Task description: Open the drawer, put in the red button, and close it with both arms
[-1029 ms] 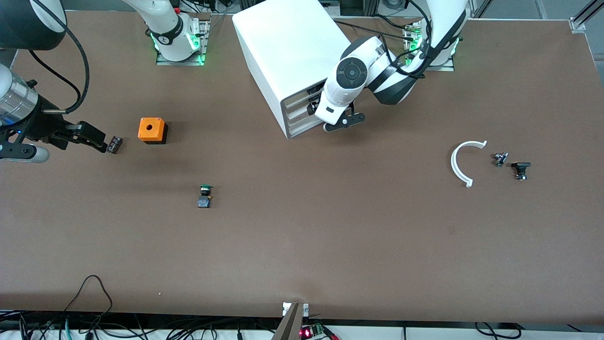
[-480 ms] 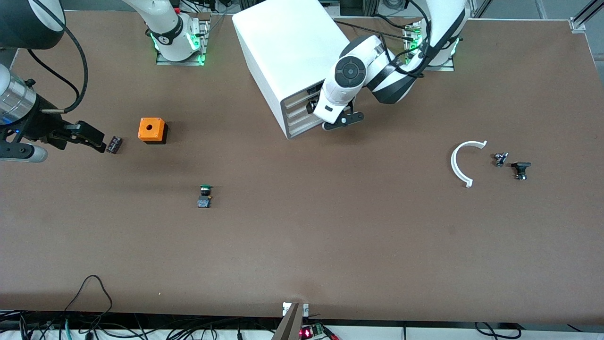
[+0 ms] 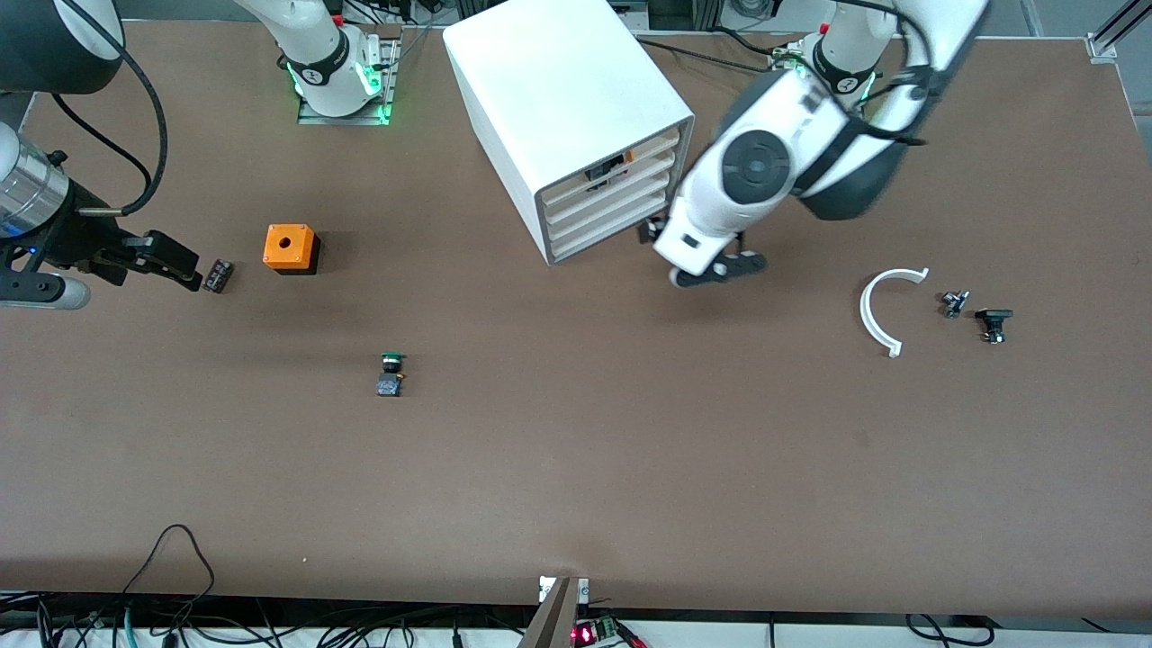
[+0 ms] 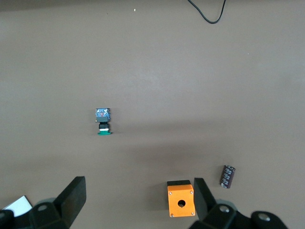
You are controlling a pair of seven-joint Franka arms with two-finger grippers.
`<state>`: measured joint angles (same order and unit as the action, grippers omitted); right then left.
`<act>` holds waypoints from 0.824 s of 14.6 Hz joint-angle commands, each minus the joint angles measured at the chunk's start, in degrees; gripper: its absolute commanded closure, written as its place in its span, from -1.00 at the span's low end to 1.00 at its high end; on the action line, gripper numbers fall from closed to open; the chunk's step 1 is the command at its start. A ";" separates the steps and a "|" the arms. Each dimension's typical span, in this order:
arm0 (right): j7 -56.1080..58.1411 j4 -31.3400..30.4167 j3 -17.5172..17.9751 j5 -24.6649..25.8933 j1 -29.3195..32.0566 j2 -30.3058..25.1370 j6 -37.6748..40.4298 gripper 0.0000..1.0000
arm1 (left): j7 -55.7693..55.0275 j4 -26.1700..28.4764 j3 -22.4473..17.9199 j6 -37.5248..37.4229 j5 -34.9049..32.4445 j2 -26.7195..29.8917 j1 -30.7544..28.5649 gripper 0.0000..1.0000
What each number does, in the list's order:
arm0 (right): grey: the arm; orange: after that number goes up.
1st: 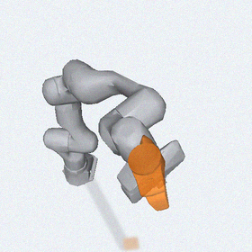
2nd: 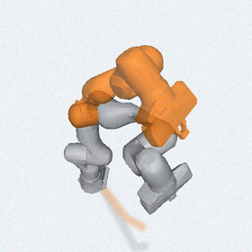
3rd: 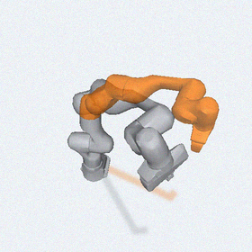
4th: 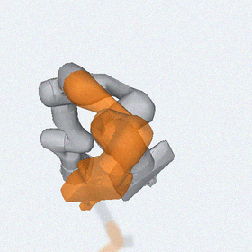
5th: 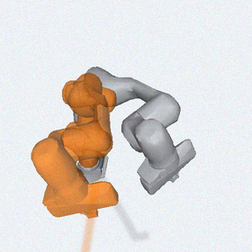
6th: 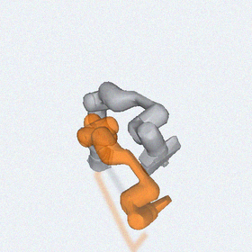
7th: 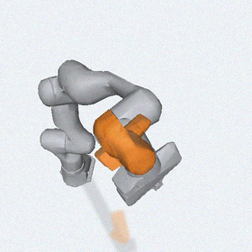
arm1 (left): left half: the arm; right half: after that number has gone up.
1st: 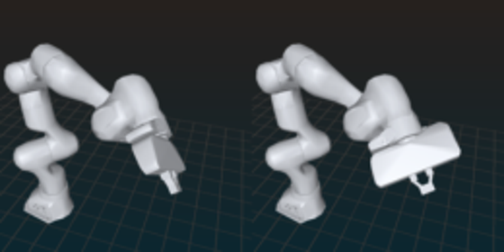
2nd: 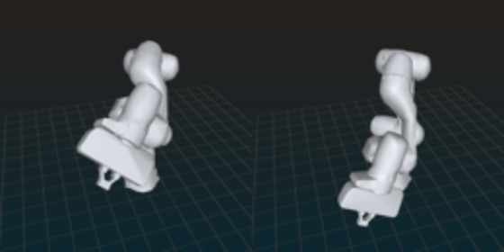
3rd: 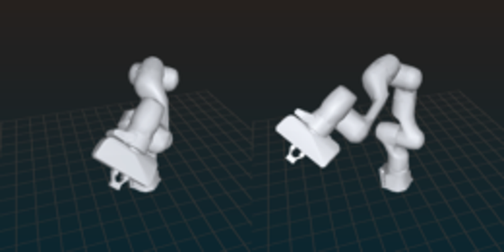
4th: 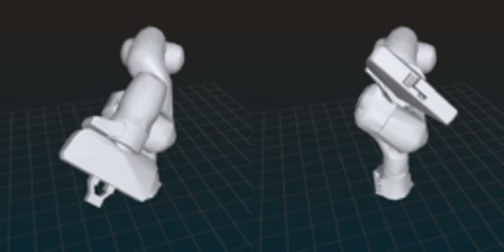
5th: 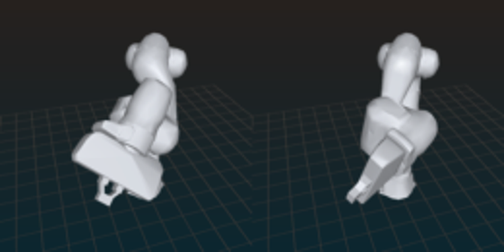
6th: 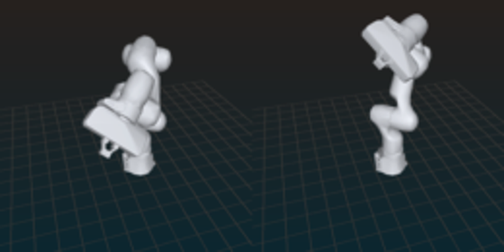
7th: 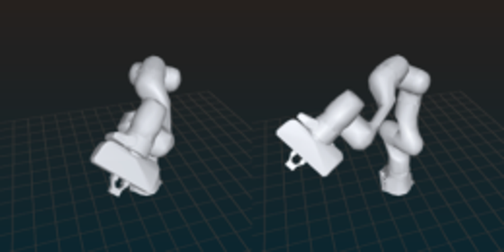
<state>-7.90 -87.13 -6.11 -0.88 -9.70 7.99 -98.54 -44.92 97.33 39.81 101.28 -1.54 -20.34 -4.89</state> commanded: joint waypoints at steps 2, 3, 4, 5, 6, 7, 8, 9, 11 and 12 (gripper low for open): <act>-0.27 1.00 0.23 -0.70 0.38 0.01 0.45 -1.00 | 16.67 -9.16 0.26 -6.97 -6.36 -0.05 -5.91 -1.00; -0.28 1.00 0.23 -0.70 0.38 0.01 0.36 -1.00 | 20.62 -10.48 0.18 -7.49 -6.46 -0.05 -7.14 -1.00; -0.28 1.00 0.23 -0.78 0.38 0.01 0.36 -1.00 | 25.01 -12.15 0.18 -8.46 -6.46 -0.05 -8.98 -1.00; -0.19 1.00 0.31 -0.79 0.21 -0.08 0.36 -1.00 | 29.40 -13.91 0.18 -8.90 -6.46 -0.05 -10.74 -1.00; -0.27 1.00 0.31 -0.70 0.29 0.01 0.36 -1.00 | 33.54 -14.36 -0.35 -8.91 -6.20 0.30 -11.80 -1.00; -0.28 1.00 0.75 -0.79 0.99 0.01 0.36 -1.00 | 37.50 -14.36 -2.79 -8.82 -6.02 1.95 -11.73 -1.00; -0.10 1.00 1.71 -0.87 3.00 0.01 0.54 -1.00 | 42.23 -13.75 -7.60 -8.38 -5.15 4.32 -10.33 -1.00; 0.07 1.00 4.94 -0.87 5.89 0.01 0.54 -1.00 | 46.46 -13.40 -13.30 -8.38 -3.57 6.08 -7.27 -1.00; -0.01 1.00 14.06 -0.61 14.23 -0.34 0.54 -1.00 | 53.76 -11.30 -25.25 -8.20 0.81 9.60 -0.42 -1.00; -0.10 1.08 16.03 0.35 15.22 -0.17 0.45 -1.00 | 55.80 -9.37 -29.92 -7.51 2.32 11.62 2.66 -1.00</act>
<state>-7.90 -86.96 3.55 -0.87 0.41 7.98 -98.59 5.38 83.67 19.09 93.46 -2.48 -14.19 -8.76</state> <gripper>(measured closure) 0.000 0.000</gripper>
